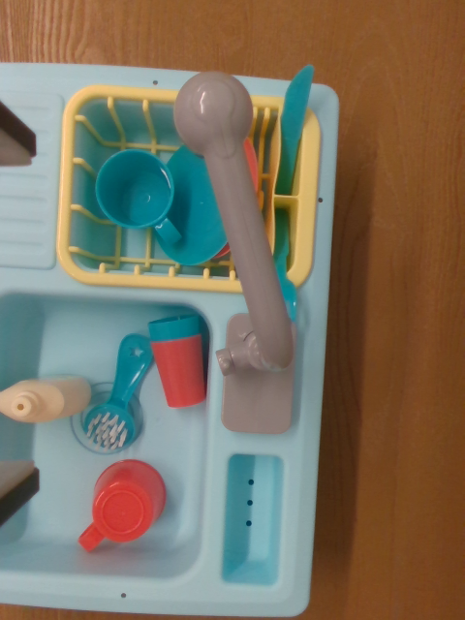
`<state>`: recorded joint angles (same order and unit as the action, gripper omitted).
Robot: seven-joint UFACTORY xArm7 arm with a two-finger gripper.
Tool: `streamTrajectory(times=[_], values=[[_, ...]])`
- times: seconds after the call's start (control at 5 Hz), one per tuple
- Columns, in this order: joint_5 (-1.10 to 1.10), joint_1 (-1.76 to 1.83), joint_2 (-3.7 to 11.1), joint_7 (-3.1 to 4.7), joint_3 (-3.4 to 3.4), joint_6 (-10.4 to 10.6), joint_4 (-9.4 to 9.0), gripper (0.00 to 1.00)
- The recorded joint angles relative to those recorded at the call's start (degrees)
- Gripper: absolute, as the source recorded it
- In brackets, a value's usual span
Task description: Pick detergent from the sink
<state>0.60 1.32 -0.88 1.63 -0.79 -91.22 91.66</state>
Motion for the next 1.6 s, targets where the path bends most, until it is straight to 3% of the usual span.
streamTrajectory(times=[1.6], values=[[0.01, -0.08, 0.07, 0.23, -0.11, 0.96, -1.0, 0.0]])
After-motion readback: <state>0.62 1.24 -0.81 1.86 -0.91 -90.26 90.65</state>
